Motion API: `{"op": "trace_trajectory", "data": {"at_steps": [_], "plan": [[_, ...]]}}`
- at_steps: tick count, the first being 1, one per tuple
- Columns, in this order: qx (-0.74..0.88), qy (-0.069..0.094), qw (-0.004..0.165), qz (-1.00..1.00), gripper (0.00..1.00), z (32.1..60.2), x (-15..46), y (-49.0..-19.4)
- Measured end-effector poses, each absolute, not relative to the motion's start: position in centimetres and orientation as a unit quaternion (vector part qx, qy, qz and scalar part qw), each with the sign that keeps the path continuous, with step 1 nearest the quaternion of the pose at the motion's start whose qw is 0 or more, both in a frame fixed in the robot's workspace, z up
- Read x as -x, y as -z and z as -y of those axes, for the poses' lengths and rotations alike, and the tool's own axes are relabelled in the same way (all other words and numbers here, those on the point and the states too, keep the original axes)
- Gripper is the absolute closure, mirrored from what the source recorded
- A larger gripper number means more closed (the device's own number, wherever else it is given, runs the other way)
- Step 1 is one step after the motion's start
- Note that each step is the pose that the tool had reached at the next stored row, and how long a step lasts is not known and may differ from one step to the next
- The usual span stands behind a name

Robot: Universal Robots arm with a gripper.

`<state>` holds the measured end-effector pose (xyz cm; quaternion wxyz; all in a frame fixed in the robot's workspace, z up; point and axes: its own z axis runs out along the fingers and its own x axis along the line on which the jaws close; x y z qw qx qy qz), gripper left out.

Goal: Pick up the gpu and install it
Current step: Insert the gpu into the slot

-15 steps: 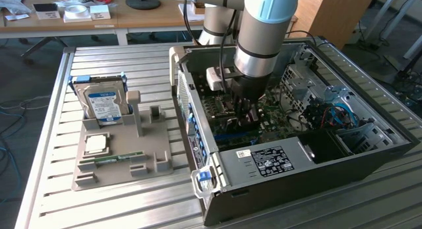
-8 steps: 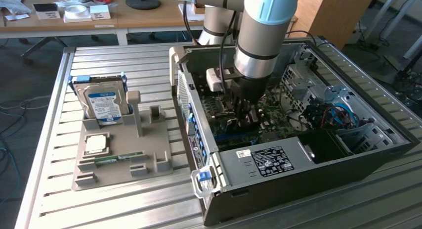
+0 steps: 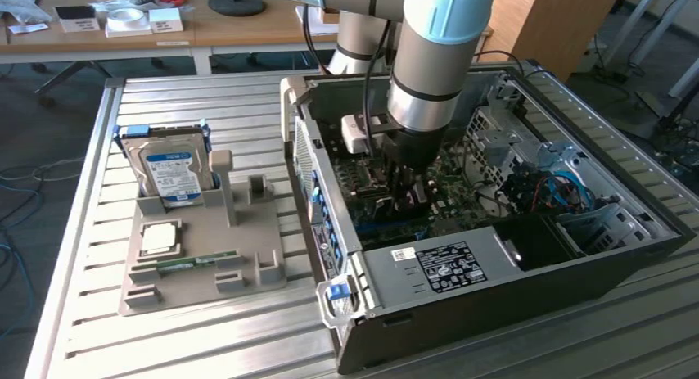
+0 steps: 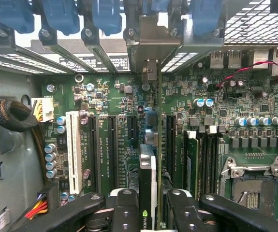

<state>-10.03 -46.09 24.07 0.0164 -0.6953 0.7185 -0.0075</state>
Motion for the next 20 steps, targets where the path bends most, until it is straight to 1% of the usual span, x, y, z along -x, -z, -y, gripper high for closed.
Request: {"op": "trace_trajectory", "data": {"at_steps": [20], "plan": [[0.695,0.007,0.017,-0.719,0.73,46.09,10.04,-23.73]]}}
